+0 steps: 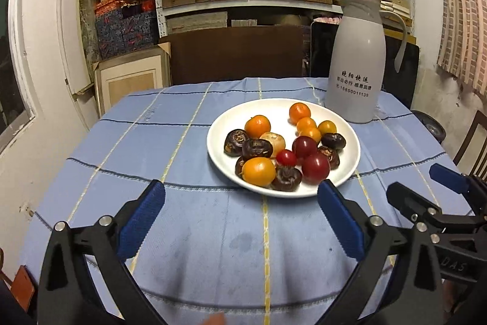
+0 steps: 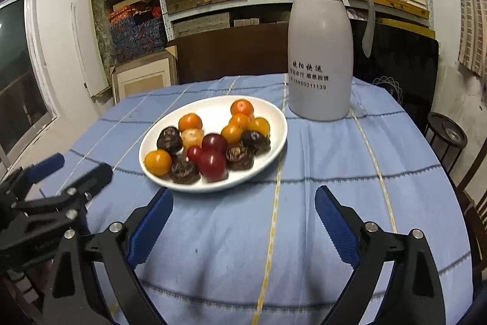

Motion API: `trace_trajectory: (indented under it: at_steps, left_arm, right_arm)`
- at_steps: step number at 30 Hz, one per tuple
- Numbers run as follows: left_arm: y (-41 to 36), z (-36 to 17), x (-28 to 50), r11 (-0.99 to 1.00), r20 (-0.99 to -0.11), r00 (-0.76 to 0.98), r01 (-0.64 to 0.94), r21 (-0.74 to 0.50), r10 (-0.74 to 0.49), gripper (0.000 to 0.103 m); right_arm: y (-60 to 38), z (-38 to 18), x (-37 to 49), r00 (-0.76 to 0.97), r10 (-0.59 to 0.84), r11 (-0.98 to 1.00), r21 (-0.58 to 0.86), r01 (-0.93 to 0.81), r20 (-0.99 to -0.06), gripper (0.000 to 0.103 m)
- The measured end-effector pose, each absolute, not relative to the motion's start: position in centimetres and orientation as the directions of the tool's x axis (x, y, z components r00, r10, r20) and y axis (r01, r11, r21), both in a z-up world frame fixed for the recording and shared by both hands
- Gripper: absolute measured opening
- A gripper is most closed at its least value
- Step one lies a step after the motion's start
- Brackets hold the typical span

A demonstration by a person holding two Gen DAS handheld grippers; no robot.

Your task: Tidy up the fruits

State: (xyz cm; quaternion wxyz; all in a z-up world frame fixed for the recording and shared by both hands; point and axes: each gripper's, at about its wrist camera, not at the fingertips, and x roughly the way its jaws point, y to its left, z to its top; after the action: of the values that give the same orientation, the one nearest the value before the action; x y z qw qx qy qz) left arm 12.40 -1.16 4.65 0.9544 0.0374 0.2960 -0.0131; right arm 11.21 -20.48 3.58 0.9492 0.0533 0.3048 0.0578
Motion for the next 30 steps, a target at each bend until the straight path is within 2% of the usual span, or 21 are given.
trace_trajectory:
  at_steps: [2,5,10,18,23,30]
  left_arm:
    - [-1.1,3.9,13.0,0.997,-0.573,0.820,0.045,0.063,-0.001,0.098]
    - [-0.9,2.4,13.8,0.996,-0.601,0.799,0.056,0.069,-0.003,0.098]
    - [-0.9,1.9,13.3,0.996,-0.617,0.786,0.082,0.036,-0.042,0.098]
    - [-1.6,2.7,11.4,0.993,-0.567,0.824,0.052,0.106,0.017,0.098]
    - [-0.8,3.0,11.5,0.997,-0.584,0.812,0.064,0.047,-0.024,0.098]
    - [-1.0,2.9,11.4,0.996,-0.584,0.811,0.064,0.055,-0.020,0.098]
  right_arm:
    - [-20.9,2.8,11.2,0.824,0.145,0.985,0.161,-0.066,-0.548,0.098]
    - [-21.1,1.6,11.6,0.803,0.151,0.985,0.158,-0.071,-0.576,0.098]
    - [-22.0,1.0,11.8,0.777,0.199,0.967,0.248,-0.057,-0.597,0.098]
    - [-21.1,1.1,10.8,0.784,0.171,0.979,0.194,-0.065,-0.597,0.099]
    - [-20.8,1.2,10.5,0.789,0.168,0.981,0.179,-0.075,-0.591,0.099]
    - [-20.8,1.3,10.5,0.789,0.168,0.981,0.178,-0.075,-0.591,0.099]
